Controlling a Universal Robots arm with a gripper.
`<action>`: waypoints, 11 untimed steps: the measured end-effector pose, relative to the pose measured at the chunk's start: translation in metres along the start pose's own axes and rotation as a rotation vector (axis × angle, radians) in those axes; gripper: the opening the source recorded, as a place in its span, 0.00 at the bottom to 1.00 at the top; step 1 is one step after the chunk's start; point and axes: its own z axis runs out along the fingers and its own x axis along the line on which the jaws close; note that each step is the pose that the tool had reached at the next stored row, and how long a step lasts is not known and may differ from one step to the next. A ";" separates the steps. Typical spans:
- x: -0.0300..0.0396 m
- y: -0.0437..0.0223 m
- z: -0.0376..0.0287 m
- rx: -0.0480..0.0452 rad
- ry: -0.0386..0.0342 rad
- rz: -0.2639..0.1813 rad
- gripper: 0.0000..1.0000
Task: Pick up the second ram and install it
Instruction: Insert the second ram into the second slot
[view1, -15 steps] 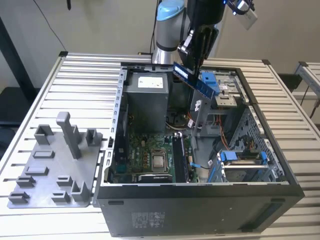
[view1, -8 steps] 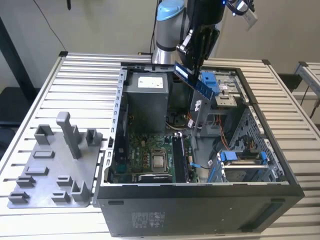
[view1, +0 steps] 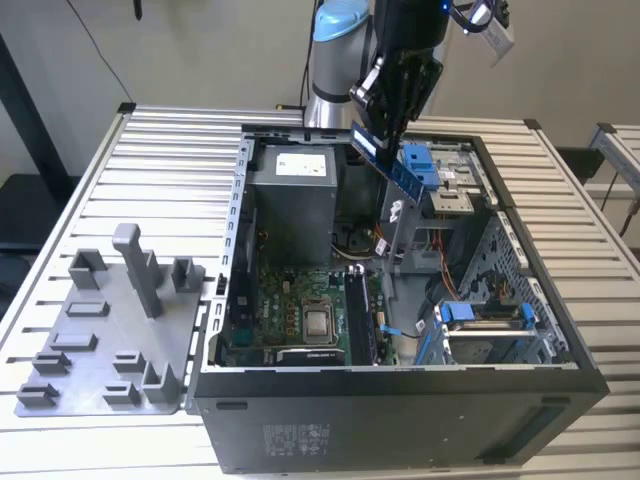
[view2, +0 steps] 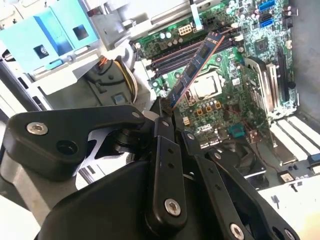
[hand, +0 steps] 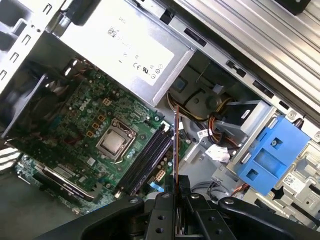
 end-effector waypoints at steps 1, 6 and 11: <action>0.0000 0.0000 0.0000 0.0002 0.0000 0.010 0.14; 0.0000 0.0000 0.0001 0.0012 0.0002 0.056 0.14; 0.0000 0.0000 0.0002 0.0020 0.0003 0.100 0.14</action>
